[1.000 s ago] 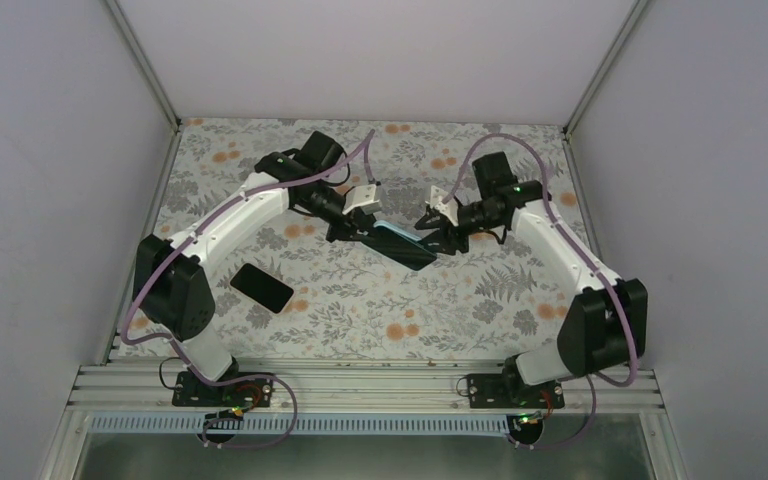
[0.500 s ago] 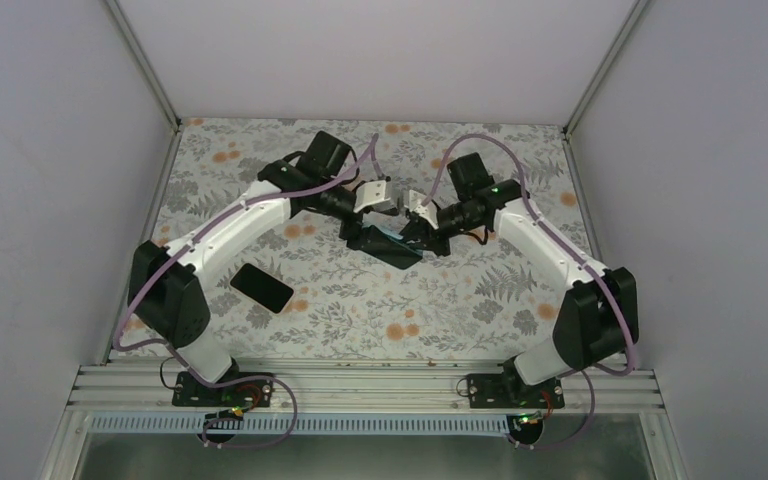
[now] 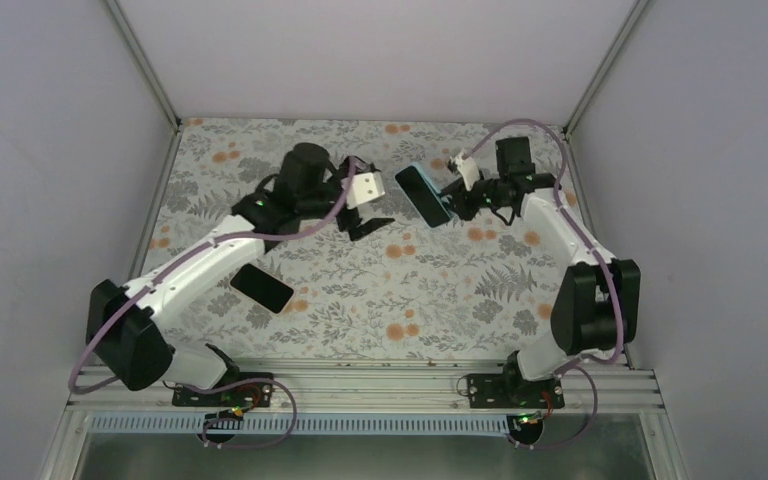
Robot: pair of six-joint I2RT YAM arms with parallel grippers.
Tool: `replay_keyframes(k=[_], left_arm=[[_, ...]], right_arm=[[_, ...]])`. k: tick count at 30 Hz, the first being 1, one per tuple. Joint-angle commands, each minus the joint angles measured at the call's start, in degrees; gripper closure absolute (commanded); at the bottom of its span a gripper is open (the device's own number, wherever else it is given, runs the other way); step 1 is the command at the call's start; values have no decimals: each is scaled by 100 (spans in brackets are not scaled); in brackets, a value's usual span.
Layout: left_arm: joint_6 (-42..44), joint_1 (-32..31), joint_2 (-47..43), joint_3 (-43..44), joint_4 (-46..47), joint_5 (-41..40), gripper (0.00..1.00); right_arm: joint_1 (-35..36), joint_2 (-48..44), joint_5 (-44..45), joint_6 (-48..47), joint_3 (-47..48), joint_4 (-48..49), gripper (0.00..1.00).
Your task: Take the phone out of the phone case
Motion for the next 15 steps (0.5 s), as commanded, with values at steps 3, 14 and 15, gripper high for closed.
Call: replay_keyframes(k=[3, 14, 15], left_arm=[[-313, -828, 803, -424, 2090, -2261, 1], [-1118, -941, 1828, -371, 4016, -3807, 1], [-1210, -942, 1931, -317, 4059, -3822, 1]], right_arm=[[16, 798, 97, 2509, 1268, 1249, 96], [120, 1356, 455, 3170, 1641, 1439, 96], [127, 1355, 443, 3225, 1599, 1482, 96]])
